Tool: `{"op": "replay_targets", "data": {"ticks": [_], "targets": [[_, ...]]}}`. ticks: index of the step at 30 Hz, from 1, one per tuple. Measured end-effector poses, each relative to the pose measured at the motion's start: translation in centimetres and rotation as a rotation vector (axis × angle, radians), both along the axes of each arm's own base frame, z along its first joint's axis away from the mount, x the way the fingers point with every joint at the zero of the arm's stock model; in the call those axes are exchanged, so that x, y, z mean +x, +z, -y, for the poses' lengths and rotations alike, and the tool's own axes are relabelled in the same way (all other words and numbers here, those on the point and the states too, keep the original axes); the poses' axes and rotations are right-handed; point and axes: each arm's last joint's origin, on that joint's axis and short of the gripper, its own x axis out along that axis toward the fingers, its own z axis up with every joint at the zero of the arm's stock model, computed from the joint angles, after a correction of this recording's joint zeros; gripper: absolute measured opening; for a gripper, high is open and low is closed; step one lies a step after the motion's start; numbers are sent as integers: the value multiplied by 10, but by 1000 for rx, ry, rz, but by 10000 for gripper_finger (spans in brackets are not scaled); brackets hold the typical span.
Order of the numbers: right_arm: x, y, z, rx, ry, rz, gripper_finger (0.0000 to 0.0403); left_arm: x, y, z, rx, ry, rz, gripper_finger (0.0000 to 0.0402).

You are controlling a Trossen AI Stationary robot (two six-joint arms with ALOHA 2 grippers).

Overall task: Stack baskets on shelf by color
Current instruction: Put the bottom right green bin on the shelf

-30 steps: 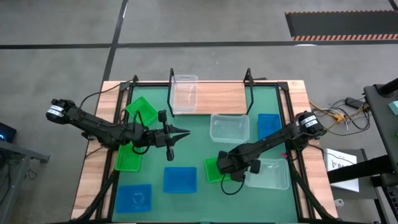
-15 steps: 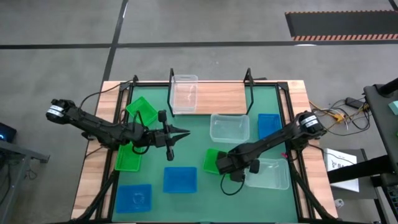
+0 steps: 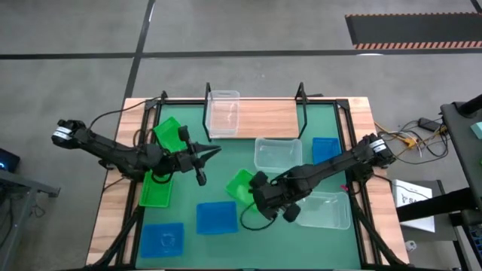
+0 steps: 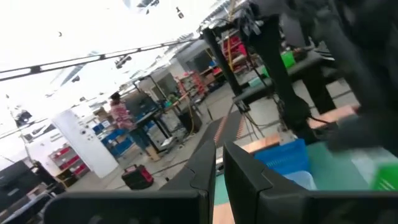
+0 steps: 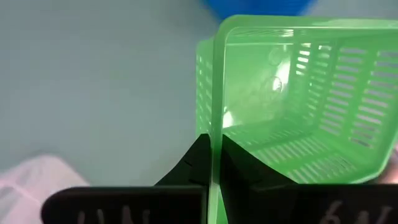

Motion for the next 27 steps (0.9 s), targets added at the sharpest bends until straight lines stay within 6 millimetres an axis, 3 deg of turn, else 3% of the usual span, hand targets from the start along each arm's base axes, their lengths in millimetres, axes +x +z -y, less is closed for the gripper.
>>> {"op": "replay_targets", "data": {"ticks": [7,13,19,27], "targets": [[2,48,10,-91,-324,170,9,-26,-13,-2,-28,-34,21,15],[4,72,53,-171,-619,240,9,-41,-16,-6,-64,-45,60,15],[11,71,120,-145,-890,219,9,-44,-18,-7,-70,-46,67,15],[22,41,211,-6,-1027,47,9,-43,-19,-7,-69,-47,58,15]]}}
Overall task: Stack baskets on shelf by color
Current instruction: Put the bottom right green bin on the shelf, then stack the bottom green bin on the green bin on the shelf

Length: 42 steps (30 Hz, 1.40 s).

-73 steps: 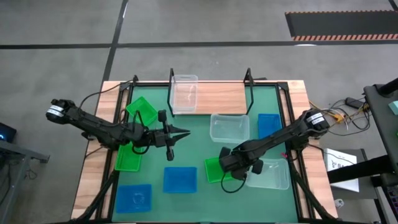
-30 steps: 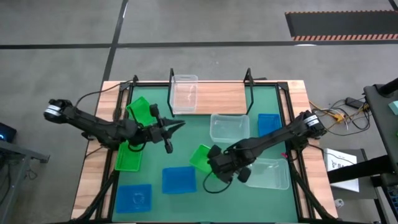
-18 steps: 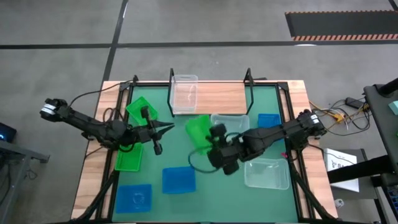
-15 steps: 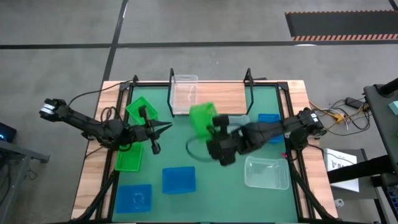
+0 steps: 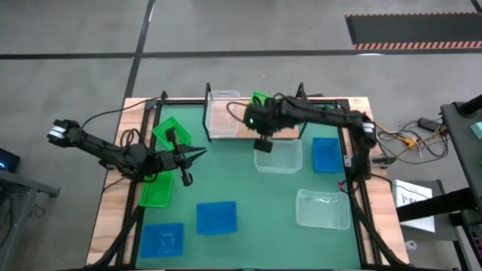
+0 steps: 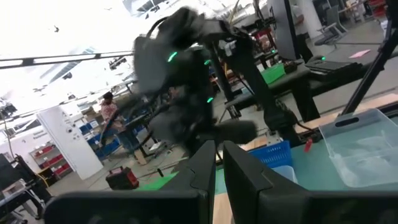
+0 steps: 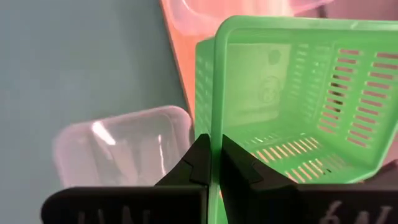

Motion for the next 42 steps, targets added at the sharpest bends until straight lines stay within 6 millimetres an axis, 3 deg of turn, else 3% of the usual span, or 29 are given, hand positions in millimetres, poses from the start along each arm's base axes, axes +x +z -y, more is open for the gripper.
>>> {"op": "replay_targets", "data": {"ticks": [6,14,20,28,37,42], "targets": [[11,-35,36,23,12,-111,9,0,0,0,8,2,-1,15],[34,-78,49,32,90,-220,9,-4,4,-1,9,4,18,15],[49,-98,53,35,120,-252,9,-4,4,-1,33,10,11,15],[56,-103,55,32,131,-254,15,-3,4,-1,33,10,12,15],[55,-97,55,21,104,-218,88,-3,4,-1,34,10,12,15],[50,-76,51,31,58,-188,118,-3,4,-1,32,10,12,15]]}}
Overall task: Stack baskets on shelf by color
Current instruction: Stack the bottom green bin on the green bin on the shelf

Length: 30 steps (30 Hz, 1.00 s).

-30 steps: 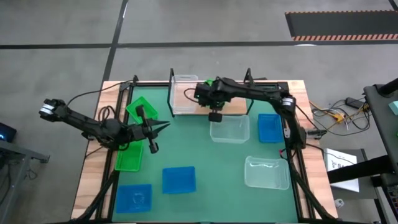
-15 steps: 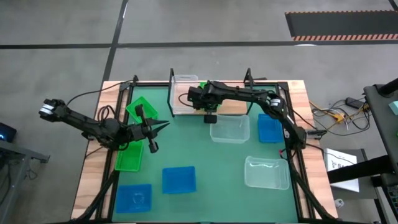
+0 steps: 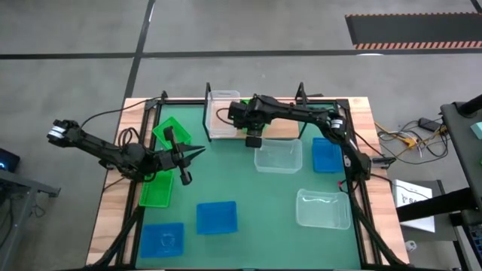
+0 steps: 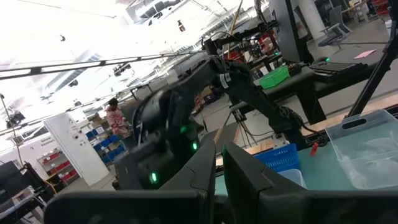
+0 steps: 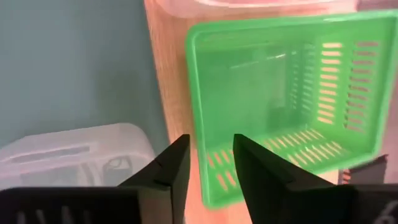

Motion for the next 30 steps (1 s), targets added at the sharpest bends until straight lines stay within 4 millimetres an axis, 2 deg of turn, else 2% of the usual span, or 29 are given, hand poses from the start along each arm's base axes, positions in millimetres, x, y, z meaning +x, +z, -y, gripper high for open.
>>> {"op": "replay_targets", "data": {"ticks": [5,10,17,23,27,30], "targets": [[-11,27,-12,14,-14,28,131,0,0,0,-1,0,0,15],[-23,57,-30,82,-13,125,127,0,0,0,-6,-1,1,15],[-39,80,-73,134,72,240,111,0,0,0,-7,-3,1,15],[-53,74,-119,129,202,404,99,0,1,0,-12,-4,5,15],[-61,60,-145,116,326,531,91,1,3,1,-64,-28,36,15],[-66,44,-162,93,418,661,83,4,5,4,-128,-112,86,15]]}}
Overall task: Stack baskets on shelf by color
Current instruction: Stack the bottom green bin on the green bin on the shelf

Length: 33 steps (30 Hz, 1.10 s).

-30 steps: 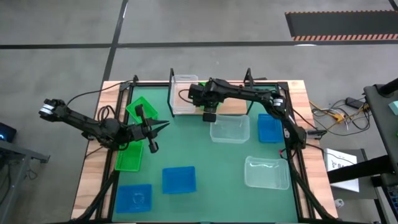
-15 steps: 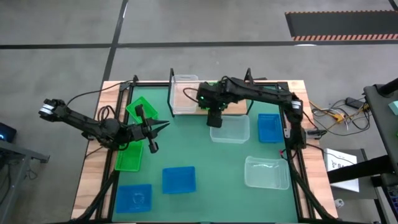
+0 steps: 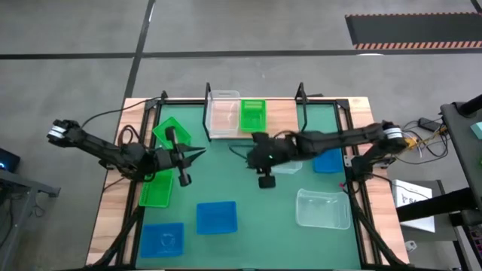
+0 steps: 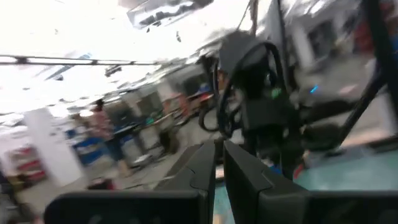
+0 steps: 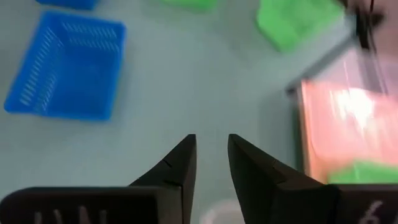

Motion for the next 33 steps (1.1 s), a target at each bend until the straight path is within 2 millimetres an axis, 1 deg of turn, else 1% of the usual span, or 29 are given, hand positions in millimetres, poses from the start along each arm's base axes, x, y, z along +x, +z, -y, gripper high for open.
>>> {"op": "replay_targets", "data": {"ticks": [4,6,8,11,13,16,19,20,22,25,27,28,29,31,33], "targets": [[-6,-29,-17,-48,106,168,69,10,-8,8,-90,-179,-12,15],[-12,-39,-20,-83,148,215,62,16,-14,13,-145,-241,-41,15],[-22,-44,-18,-121,173,261,56,24,-22,18,-203,-269,-76,15],[-36,-40,-10,-176,181,370,50,34,-30,27,-312,-311,-91,15],[-45,-36,-4,-191,168,431,48,41,-32,33,-424,-336,-104,15],[-60,-30,4,-195,144,482,48,50,-39,43,-647,-359,-140,15],[-74,-25,6,-196,136,510,47,55,-46,54,-871,-347,-241,15],[-78,-25,6,-195,138,510,47,56,-48,58,-960,-326,-298,15],[-85,-25,7,-194,140,518,47,55,-54,64,-1137,-222,-447,15],[-91,-25,8,-194,137,524,47,46,-63,70,-1381,58,-732,15],[-93,-27,8,-194,138,520,47,37,-57,74,-1502,270,-935,15],[-93,-27,8,-194,138,519,47,32,-54,75,-1520,387,-1022,15],[-93,-28,8,-199,141,515,47,27,-51,75,-1502,512,-1091,15],[-92,-31,8,-205,146,502,47,19,-50,74,-1429,727,-1166,15],[-91,-33,8,-209,148,496,47,18,-51,73,-1404,847,-1211,15]]}}
